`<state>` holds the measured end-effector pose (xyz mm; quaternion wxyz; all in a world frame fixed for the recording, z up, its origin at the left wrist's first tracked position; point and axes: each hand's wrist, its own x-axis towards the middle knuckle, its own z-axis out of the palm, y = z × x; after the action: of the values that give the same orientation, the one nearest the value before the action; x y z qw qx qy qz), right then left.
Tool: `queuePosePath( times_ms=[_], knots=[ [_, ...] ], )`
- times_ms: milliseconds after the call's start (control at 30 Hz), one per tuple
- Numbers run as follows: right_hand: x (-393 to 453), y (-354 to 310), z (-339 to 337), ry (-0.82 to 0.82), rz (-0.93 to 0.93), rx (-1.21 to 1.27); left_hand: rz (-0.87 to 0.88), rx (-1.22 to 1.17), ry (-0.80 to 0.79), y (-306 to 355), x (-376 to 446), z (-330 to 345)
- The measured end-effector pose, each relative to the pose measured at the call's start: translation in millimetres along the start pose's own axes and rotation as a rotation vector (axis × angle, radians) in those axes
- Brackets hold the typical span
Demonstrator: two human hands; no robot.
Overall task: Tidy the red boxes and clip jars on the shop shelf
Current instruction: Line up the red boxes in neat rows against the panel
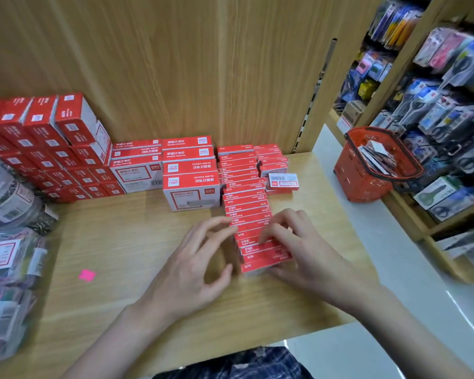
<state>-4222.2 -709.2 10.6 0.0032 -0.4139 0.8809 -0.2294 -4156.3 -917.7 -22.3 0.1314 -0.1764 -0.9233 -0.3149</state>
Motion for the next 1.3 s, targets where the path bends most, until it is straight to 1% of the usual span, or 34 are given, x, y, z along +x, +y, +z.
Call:
queuePosePath(
  times_ms=[67,133,233,300,400,500,600,700,767,800,867,933,1000,1100,1200,1300],
  knots=[
    [-4.5,5.2,7.5,0.059,0.042,-0.069,-0.052,-0.108,-0.001,4.3,-3.7,2.4],
    [-9.7,8.4,9.9,0.071,0.105,0.001,-0.145,-0.199,0.014,9.0,-6.1,5.7],
    [-17.6,6.2,19.0,-0.041,0.133,0.226,-0.229,-0.202,-0.004,11.9,-5.1,14.3],
    [-22.0,5.1,26.5,-0.071,0.148,0.322,-0.222,-0.217,0.003,12.7,-2.6,18.9],
    [-22.2,3.9,27.7,-0.092,0.161,0.36,-0.203,-0.268,0.032,11.7,-1.4,20.3],
    [-19.5,4.3,24.8,-0.121,0.172,0.399,-0.189,-0.239,0.052,9.1,-2.2,18.0],
    [-17.2,10.2,16.7,-0.092,0.252,0.498,-0.193,-0.201,0.062,8.0,-5.6,17.2],
    [-20.0,16.9,14.3,-0.101,0.308,0.541,-0.229,-0.243,0.071,9.7,-8.8,19.4],
    [-20.7,14.8,18.5,-0.111,0.272,0.507,-0.247,-0.261,0.081,11.9,-9.4,21.7],
    [-20.7,13.5,20.3,-0.08,0.258,0.495,-0.24,-0.261,0.095,12.9,-9.1,22.6],
    [-19.7,9.4,17.0,0.034,0.27,0.518,-0.222,-0.258,0.12,14.0,-9.2,22.7],
    [-21.3,9.1,13.3,0.16,0.255,0.483,-0.193,-0.265,0.145,15.9,-9.2,20.1],
    [-23.8,8.7,11.9,0.216,0.239,0.452,-0.167,-0.28,0.155,17.0,-8.3,18.4],
    [-21.6,8.2,12.1,0.198,0.249,0.451,-0.191,-0.312,0.164,13.5,-8.1,19.0],
    [-18.9,8.7,10.2,0.134,0.251,0.444,-0.241,-0.356,0.151,11.1,-7.6,18.9],
    [-17.9,7.9,12.8,0.083,0.246,0.364,-0.271,-0.402,0.134,10.9,-7.3,19.3]
  ],
)
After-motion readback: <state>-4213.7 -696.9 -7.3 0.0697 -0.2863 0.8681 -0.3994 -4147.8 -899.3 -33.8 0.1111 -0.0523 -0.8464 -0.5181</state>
